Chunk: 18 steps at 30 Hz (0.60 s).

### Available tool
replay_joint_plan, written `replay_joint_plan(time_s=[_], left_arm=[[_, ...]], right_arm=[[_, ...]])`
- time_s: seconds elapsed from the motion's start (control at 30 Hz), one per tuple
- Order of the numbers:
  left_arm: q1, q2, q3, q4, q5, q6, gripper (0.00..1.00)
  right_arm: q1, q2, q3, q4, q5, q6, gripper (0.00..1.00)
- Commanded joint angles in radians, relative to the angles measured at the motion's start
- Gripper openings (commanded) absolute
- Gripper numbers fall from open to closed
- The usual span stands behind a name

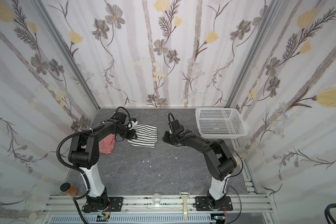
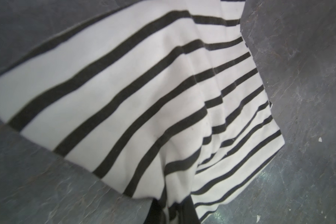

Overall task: Fold and stack the tank tops
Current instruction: 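Carry the striped top onto the red-striped top with the left gripper while the right releases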

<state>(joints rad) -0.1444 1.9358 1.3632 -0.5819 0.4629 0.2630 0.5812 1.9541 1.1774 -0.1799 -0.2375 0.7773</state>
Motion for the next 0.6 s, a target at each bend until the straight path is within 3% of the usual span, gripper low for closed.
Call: replay_joint_plan(time_s=[0.0,0.4,0.57], left_arm=[[0.021,-0.054,-0.011,-0.085,-0.097,0.111,0.0],[0.146,-0.258,-0.031,-0.223,-0.26,0.318,0.0],[0.193,-0.29,0.019,-0.287,-0.276,0.366,0.0]], right_arm=[[-0.001,0.007,-0.002,0.049,-0.009,0.013,0.36],[0.022,0.053,0.054,0.054,-0.02,0.017,0.36],[0.034,0.074,0.068,0.063,-0.024,0.022,0.36]])
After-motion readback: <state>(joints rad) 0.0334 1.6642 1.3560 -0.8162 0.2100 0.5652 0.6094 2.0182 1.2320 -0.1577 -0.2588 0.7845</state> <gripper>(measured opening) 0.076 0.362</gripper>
